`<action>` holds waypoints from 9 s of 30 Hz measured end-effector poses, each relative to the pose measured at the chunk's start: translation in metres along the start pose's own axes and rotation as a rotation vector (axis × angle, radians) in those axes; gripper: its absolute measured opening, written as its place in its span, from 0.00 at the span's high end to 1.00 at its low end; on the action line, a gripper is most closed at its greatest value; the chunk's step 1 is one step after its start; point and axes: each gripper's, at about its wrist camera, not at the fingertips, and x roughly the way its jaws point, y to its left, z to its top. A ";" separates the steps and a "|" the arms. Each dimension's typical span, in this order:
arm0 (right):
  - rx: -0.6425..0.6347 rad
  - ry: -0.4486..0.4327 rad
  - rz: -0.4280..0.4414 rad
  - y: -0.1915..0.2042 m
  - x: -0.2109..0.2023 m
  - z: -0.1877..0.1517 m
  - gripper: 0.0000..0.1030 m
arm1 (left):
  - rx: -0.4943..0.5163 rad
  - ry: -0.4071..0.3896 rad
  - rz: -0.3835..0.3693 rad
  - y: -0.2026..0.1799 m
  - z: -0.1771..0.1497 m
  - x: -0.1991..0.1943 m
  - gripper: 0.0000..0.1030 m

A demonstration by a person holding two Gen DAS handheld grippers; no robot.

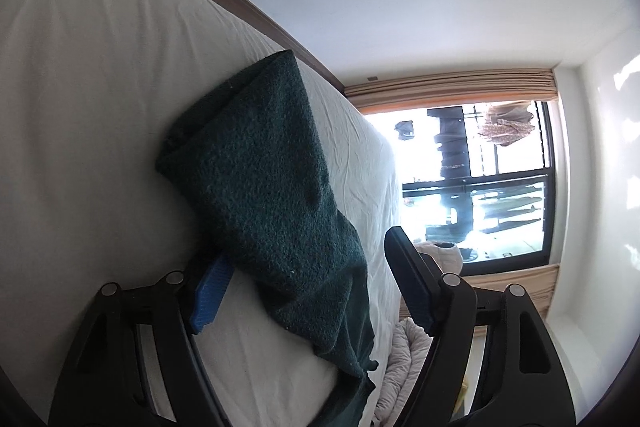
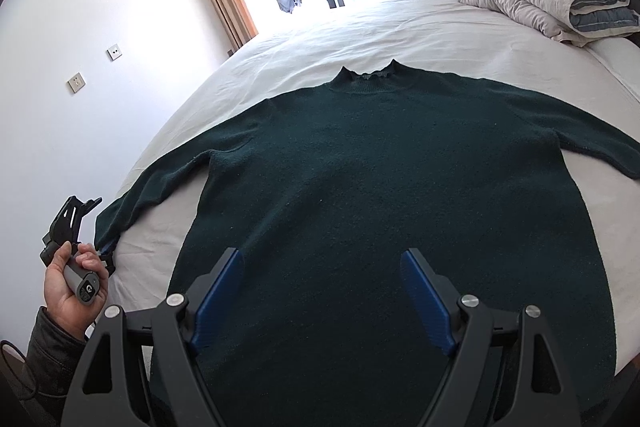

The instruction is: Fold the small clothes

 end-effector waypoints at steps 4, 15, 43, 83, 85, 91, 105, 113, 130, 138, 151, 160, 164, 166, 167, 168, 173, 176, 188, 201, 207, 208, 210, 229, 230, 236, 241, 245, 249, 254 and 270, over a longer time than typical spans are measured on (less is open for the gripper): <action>-0.024 -0.007 0.003 0.005 -0.002 -0.001 0.19 | -0.010 -0.042 -0.021 -0.005 -0.004 0.005 0.18; -0.041 -0.013 0.004 0.008 -0.002 -0.002 0.22 | -0.129 0.021 -0.096 0.030 0.003 0.010 0.89; -0.024 -0.032 -0.013 -0.007 -0.002 0.000 0.28 | -0.060 -0.072 -0.034 0.026 0.002 -0.037 0.95; 0.230 0.269 0.691 -0.063 0.153 0.187 0.06 | 2.297 -0.010 -0.007 -0.089 -0.433 0.027 0.95; 0.239 0.309 0.686 -0.058 0.163 0.188 0.07 | 2.318 -0.007 -0.004 -0.086 -0.436 0.028 0.95; 0.218 0.381 0.682 -0.054 0.185 0.183 0.34 | 2.344 0.003 -0.009 -0.076 -0.440 0.024 0.95; 0.143 0.230 0.542 -0.087 0.160 0.212 0.91 | 2.349 -0.103 -0.027 -0.082 -0.449 0.017 0.90; 0.142 0.153 0.419 -0.136 0.148 0.242 0.92 | 2.165 -0.070 -0.096 -0.109 -0.416 0.019 0.30; 0.319 0.238 0.280 -0.208 0.197 0.206 0.92 | 1.653 0.155 0.138 -0.173 -0.284 0.117 0.32; 0.422 0.295 0.238 -0.234 0.206 0.202 0.91 | 1.732 0.304 0.237 -0.164 -0.315 0.191 0.32; 0.343 0.298 0.341 -0.215 0.197 0.174 0.31 | 1.670 0.347 0.346 -0.134 -0.286 0.217 0.32; 0.409 0.308 0.315 -0.225 0.172 0.182 0.87 | 1.599 0.429 0.321 -0.125 -0.269 0.231 0.31; 0.391 0.308 0.321 -0.226 0.149 0.179 0.90 | 1.568 0.496 0.287 -0.123 -0.258 0.237 0.30; 0.360 0.363 0.196 -0.236 0.161 0.168 0.91 | 1.601 0.500 0.288 -0.123 -0.261 0.236 0.30; 0.320 0.401 0.104 -0.241 0.171 0.160 0.96 | 1.620 0.502 0.291 -0.123 -0.263 0.235 0.30; 0.329 0.394 0.124 -0.247 0.174 0.156 1.00 | 1.645 0.507 0.298 -0.122 -0.265 0.233 0.30; 0.404 0.267 0.051 -0.260 0.135 0.159 0.78 | 1.818 0.486 0.325 -0.128 -0.281 0.208 0.30; 0.320 0.173 0.092 -0.229 0.110 0.165 0.70 | 1.905 0.466 0.280 -0.133 -0.298 0.190 0.30; 0.423 0.384 0.402 -0.144 0.191 0.125 0.65 | 2.013 0.400 0.254 -0.094 -0.305 0.152 0.30; 0.748 0.270 0.409 -0.187 0.183 0.118 0.54 | 2.112 0.150 0.103 -0.097 -0.343 0.087 0.28; 0.798 0.230 0.407 -0.205 0.191 0.103 0.96 | 2.070 0.260 0.264 -0.095 -0.347 0.147 0.27; 0.792 0.219 0.412 -0.206 0.189 0.101 0.96 | 2.057 0.275 0.280 -0.092 -0.346 0.151 0.27; 0.765 0.206 0.398 -0.202 0.187 0.101 0.96 | 2.039 0.249 0.281 -0.091 -0.340 0.147 0.24; 0.578 0.201 0.170 -0.180 0.135 0.109 0.76 | 1.813 0.242 0.248 -0.129 -0.284 0.123 0.20; 0.541 0.176 0.167 -0.175 0.130 0.115 0.76 | 1.796 0.241 0.240 -0.136 -0.284 0.127 0.20; 0.368 0.153 0.235 -0.139 0.140 0.156 0.73 | 1.808 0.268 0.304 -0.145 -0.307 0.181 0.20; 0.339 0.182 0.246 -0.150 0.192 0.164 0.62 | 1.760 0.350 0.377 -0.122 -0.298 0.208 0.19; 0.478 0.153 0.271 -0.198 0.202 0.152 0.91 | 1.695 0.401 0.355 -0.119 -0.281 0.207 0.15; 0.559 0.058 0.166 -0.229 0.173 0.147 0.87 | 1.691 0.379 0.356 -0.116 -0.282 0.206 0.13; 0.437 0.024 0.290 -0.183 0.158 0.160 0.60 | 1.699 0.367 0.355 -0.116 -0.285 0.206 0.13; 0.770 -0.202 0.122 -0.356 0.039 0.072 0.46 | 1.700 0.323 0.362 -0.111 -0.285 0.207 0.09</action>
